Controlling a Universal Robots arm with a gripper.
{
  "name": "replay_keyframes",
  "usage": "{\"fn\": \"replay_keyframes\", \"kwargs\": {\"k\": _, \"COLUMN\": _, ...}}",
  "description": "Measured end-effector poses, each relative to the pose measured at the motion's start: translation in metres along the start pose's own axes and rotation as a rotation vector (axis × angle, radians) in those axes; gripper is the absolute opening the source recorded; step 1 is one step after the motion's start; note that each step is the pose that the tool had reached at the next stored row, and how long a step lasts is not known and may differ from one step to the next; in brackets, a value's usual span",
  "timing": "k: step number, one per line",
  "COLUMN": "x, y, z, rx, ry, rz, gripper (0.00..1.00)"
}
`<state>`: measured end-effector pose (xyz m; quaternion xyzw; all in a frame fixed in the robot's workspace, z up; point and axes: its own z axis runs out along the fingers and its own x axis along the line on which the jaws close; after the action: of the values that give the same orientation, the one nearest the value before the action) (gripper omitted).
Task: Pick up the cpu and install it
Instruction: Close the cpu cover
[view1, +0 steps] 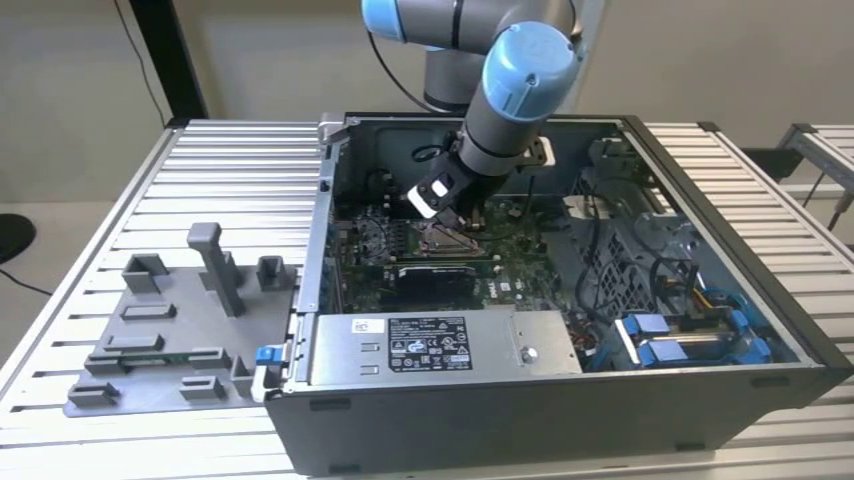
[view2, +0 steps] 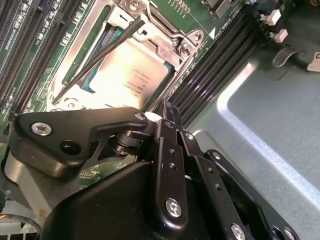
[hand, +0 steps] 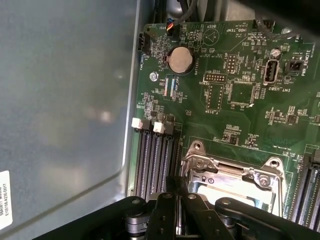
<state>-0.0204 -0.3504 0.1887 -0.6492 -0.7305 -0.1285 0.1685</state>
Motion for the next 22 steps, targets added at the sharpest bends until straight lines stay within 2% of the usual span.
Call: {"fn": "replay_keyframes", "kwargs": {"k": 22, "x": -0.0003, "y": 0.0023, "z": 0.0024, "rx": -0.0045, "ry": 0.0068, "rz": -0.002, "gripper": 0.0}}
